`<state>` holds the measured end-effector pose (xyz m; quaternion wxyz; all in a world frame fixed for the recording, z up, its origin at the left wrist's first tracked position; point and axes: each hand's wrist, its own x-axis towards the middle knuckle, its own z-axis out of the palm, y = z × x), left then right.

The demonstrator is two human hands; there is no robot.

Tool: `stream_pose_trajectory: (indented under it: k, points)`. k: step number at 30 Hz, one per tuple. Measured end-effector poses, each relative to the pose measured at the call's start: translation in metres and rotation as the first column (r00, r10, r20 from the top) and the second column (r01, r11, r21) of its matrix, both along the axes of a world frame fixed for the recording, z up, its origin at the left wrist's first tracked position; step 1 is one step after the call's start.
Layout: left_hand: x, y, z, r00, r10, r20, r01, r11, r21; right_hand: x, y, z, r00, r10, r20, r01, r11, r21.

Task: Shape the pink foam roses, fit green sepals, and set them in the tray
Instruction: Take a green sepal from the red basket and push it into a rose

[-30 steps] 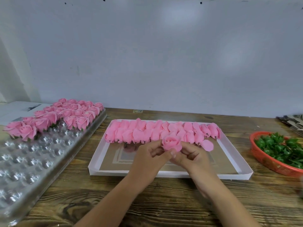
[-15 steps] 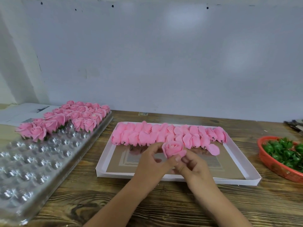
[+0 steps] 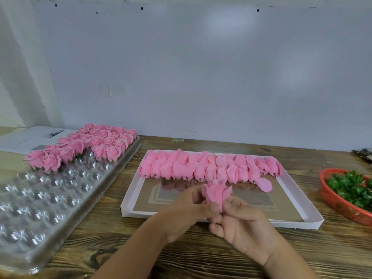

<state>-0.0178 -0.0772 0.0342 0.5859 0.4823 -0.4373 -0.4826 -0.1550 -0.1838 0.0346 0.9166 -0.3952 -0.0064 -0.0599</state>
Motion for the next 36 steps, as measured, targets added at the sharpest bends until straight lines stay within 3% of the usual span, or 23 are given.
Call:
stream_pose_trajectory:
  k: [3,8,16,21,24,28,32,34,36]
  points:
    - [0.004,0.002,0.003,0.996,-0.088,-0.003,0.088,0.996,0.004,-0.001,-0.001,0.003,0.996,0.094,0.008,-0.094,0.996,-0.006]
    - [0.005,0.004,0.004,0.980,-0.177,0.085,0.179,0.984,-0.009,-0.001,0.002,-0.001,0.991,0.091,-0.096,-0.104,0.984,-0.146]
    - [0.000,0.006,0.004,0.975,-0.217,0.051,0.220,0.974,-0.049,-0.001,0.005,-0.001,0.989,0.035,-0.144,-0.055,0.990,-0.131]
    - [-0.008,0.005,0.002,0.999,-0.053,-0.001,0.053,0.997,-0.053,0.001,0.007,0.000,0.988,-0.022,-0.153,0.005,0.994,-0.113]
    - [-0.013,0.003,0.004,0.993,0.117,-0.026,-0.117,0.993,-0.012,0.004,0.011,-0.001,0.983,-0.134,-0.125,0.103,0.968,-0.230]
    - [-0.019,-0.002,0.008,0.951,0.301,-0.077,-0.301,0.954,0.013,0.014,0.024,-0.009,0.896,-0.441,-0.060,0.359,0.797,-0.486]
    - [-0.026,-0.004,0.010,0.932,0.354,-0.078,-0.355,0.935,0.000,0.020,0.033,-0.013,0.815,-0.578,0.033,0.502,0.678,-0.537]
    - [-0.026,-0.004,0.008,0.930,0.362,-0.063,-0.363,0.932,-0.008,0.018,0.034,-0.011,0.828,-0.561,-0.001,0.492,0.726,-0.480]
    - [-0.026,-0.003,0.008,0.934,0.352,-0.065,-0.354,0.935,-0.028,0.017,0.034,-0.006,0.883,-0.459,-0.092,0.412,0.855,-0.315]
